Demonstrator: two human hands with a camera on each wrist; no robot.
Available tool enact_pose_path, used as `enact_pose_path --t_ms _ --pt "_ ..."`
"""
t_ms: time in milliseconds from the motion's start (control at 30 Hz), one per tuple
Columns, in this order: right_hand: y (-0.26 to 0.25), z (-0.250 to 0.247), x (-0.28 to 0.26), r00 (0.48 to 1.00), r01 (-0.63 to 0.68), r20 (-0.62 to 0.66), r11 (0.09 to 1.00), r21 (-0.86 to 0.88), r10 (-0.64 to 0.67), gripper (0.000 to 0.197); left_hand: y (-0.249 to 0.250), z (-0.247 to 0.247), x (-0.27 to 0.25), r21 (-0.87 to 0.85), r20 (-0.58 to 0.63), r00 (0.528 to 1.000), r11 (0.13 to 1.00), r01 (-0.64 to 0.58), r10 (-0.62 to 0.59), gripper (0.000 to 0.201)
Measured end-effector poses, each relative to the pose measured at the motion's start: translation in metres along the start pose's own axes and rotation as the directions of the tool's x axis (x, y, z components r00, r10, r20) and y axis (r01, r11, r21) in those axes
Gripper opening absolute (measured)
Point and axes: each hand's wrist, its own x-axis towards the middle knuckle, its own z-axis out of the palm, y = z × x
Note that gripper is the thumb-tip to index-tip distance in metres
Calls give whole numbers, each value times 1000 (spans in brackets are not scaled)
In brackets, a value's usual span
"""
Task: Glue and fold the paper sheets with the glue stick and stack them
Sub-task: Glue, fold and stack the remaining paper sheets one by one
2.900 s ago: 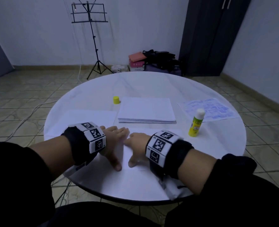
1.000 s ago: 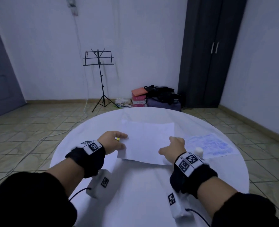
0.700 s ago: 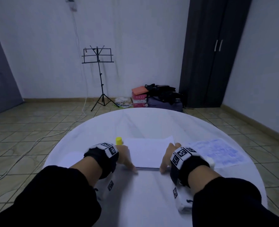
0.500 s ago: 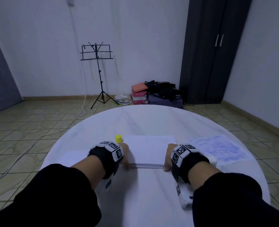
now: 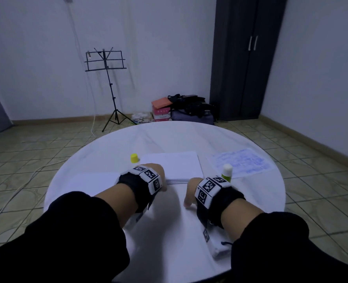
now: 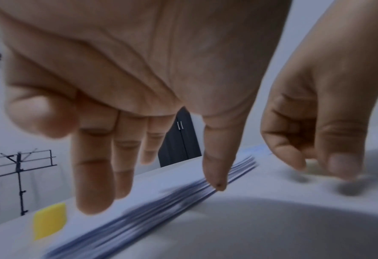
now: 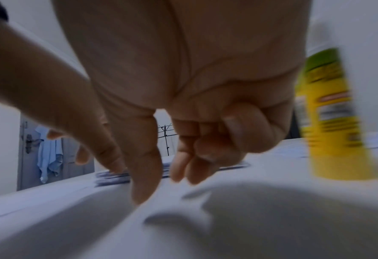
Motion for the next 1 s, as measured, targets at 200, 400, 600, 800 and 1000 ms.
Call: enact_pose_path --t_ms 200,400,600,800,1000 --pt "52 5 -24 997 -20 73 991 -132 29 42 52 -5 3 -39 20 995 995 -94 95 39" --pt "114 -15 -36 985 -97 132 988 -121 112 23 82 -17 28 19 8 989 989 -146 146 59" --pt "222 22 136 991 -134 3 979 -154 136 42 107 -31 58 -25 1 979 979 -204 204 61" --pt "179 -30 60 998 -23 63 992 -126 31 56 134 -26 101 -125 47 965 960 -249 257 87" --pt "181 -31 74 994 23 105 981 -191 -3 40 158 -17 127 -18 136 978 987 -157 158 123"
